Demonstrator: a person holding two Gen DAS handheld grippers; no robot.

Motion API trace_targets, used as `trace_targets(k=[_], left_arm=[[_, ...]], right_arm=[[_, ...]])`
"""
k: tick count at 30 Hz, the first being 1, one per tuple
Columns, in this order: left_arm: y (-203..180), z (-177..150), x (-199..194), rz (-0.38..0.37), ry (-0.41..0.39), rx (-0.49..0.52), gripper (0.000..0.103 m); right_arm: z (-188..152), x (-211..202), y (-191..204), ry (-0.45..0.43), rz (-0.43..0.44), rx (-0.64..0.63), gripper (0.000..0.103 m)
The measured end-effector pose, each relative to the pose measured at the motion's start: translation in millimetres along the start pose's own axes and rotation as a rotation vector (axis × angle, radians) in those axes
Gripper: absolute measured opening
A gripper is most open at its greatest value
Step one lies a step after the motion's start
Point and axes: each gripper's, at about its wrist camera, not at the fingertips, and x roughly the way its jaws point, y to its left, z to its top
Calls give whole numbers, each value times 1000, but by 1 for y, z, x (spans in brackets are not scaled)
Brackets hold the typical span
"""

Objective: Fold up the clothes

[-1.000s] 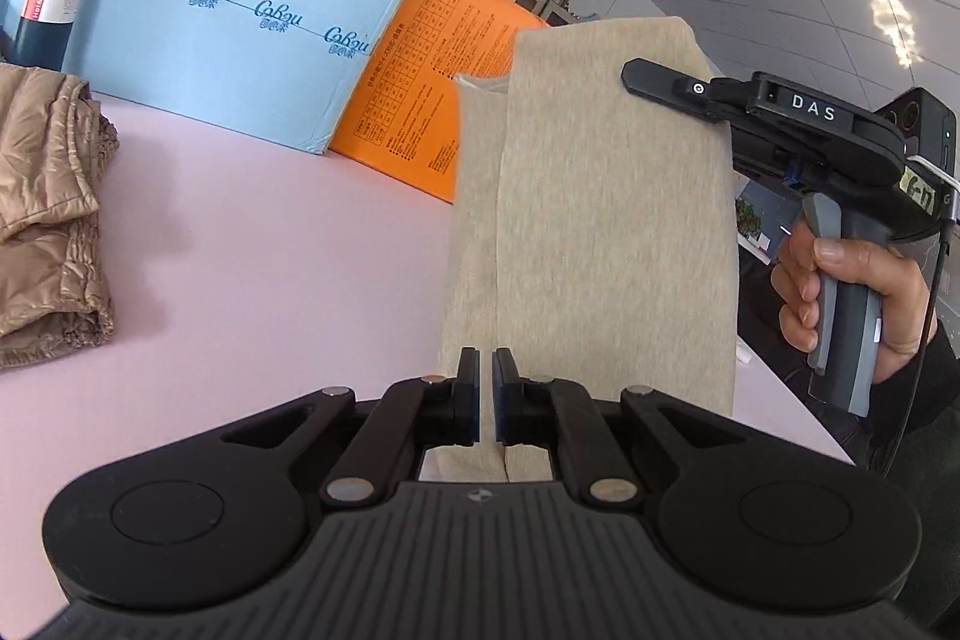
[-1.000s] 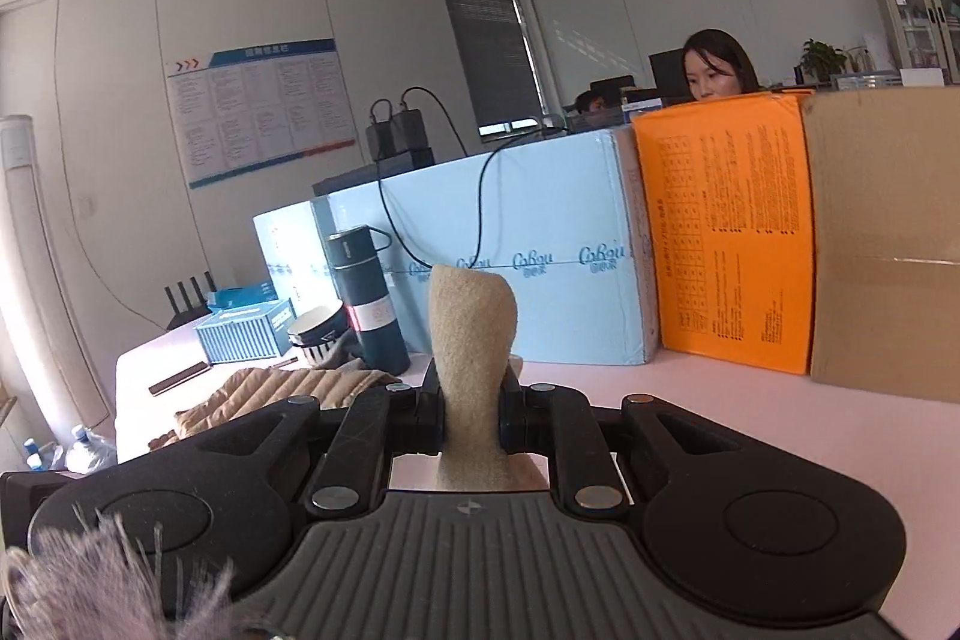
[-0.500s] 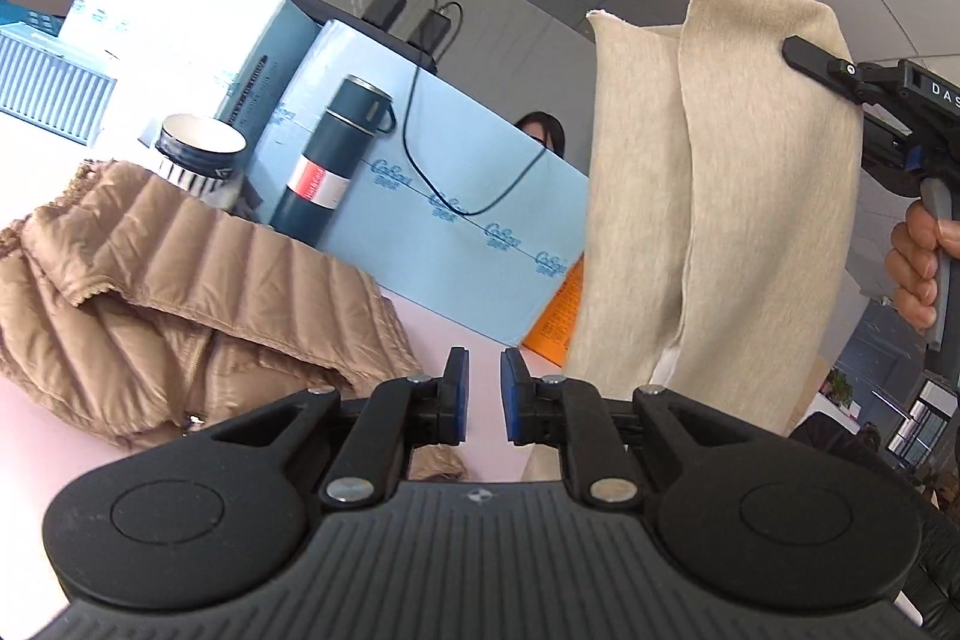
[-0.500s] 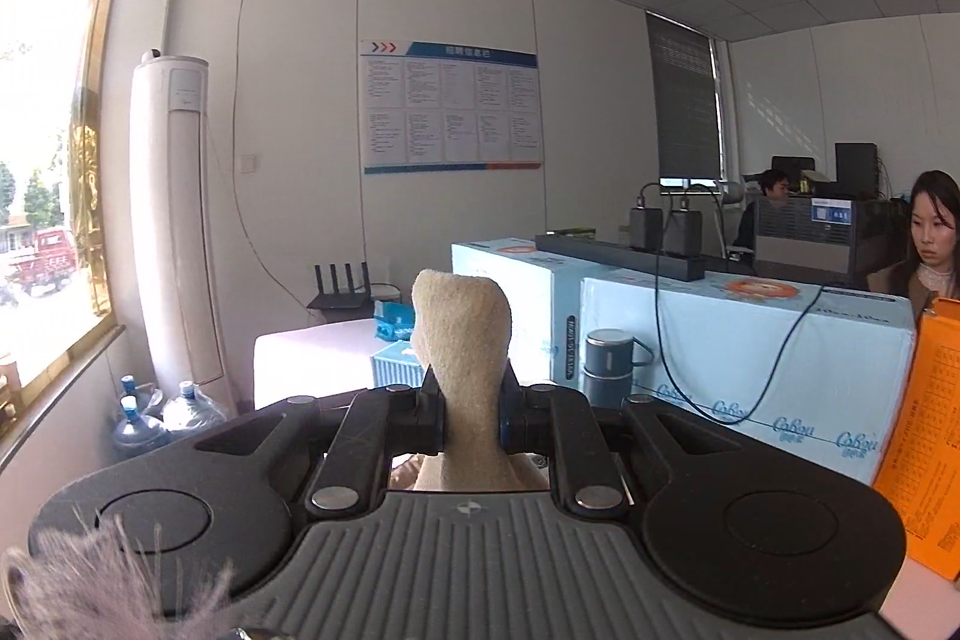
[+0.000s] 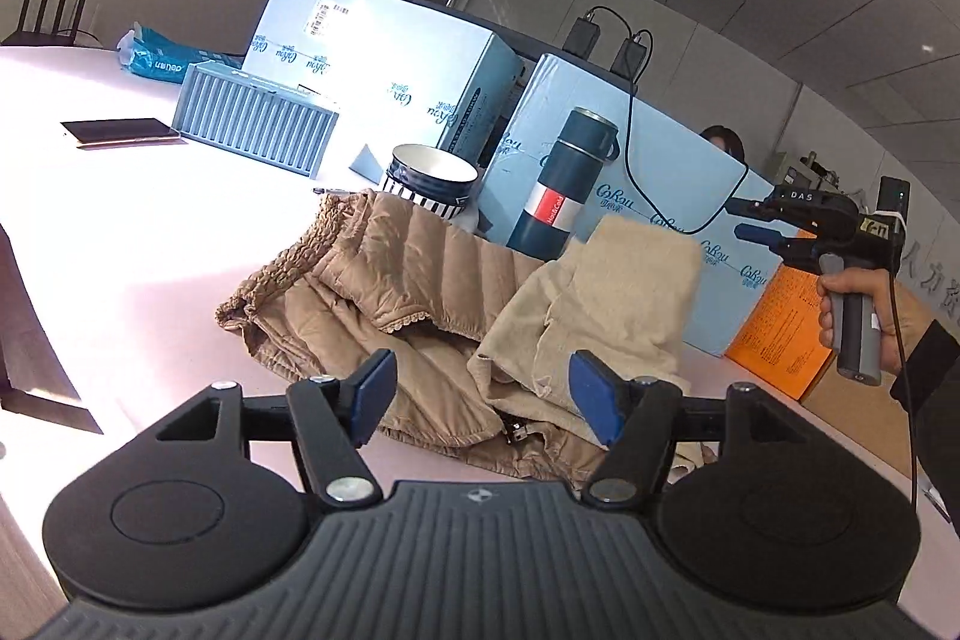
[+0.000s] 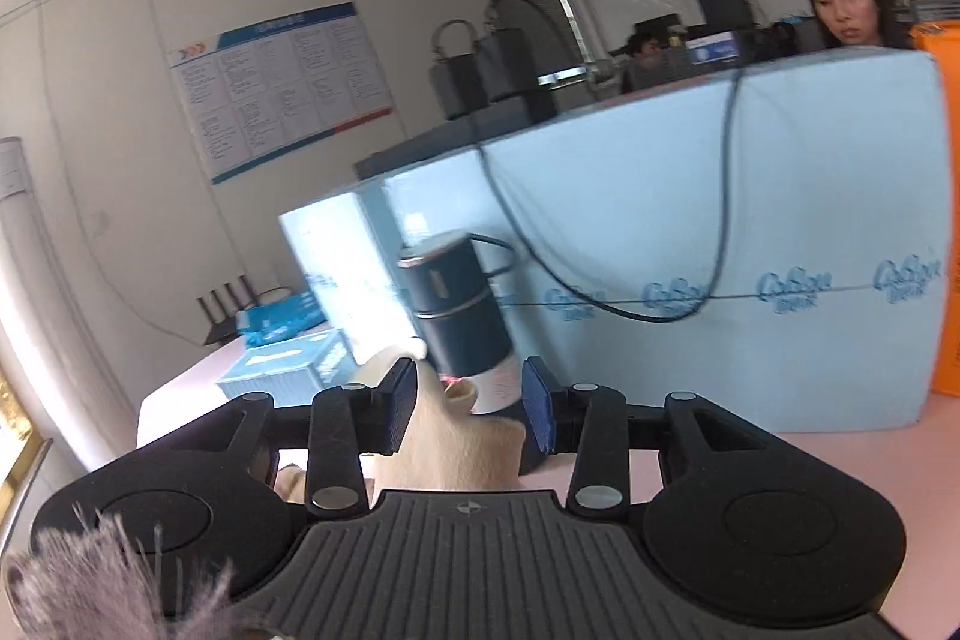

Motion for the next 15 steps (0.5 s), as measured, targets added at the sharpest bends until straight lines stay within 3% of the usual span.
trace_targets(k=[2, 3, 6, 7, 12, 15], left_arm=[[-14, 1, 8, -9, 3, 20, 84], [-22, 1, 12, -19, 1, 35, 84], [-51, -2, 30, -19, 22, 74, 88], [-59, -4, 36, -8, 30, 76, 89], [-83, -14, 64, 138, 92, 76, 103], [-98, -23, 72, 219, 109, 119, 103]], right_arm=[[-19, -1, -20, -17, -61, 34, 37], [-29, -3, -27, -12, -57, 51, 43], [-60, -13, -27, 16, 18, 40, 73], [-71, -16, -23, 23, 41, 24, 78], [-112, -41, 3, 14, 37, -34, 94], [-130, -53, 8, 30, -23, -57, 101]])
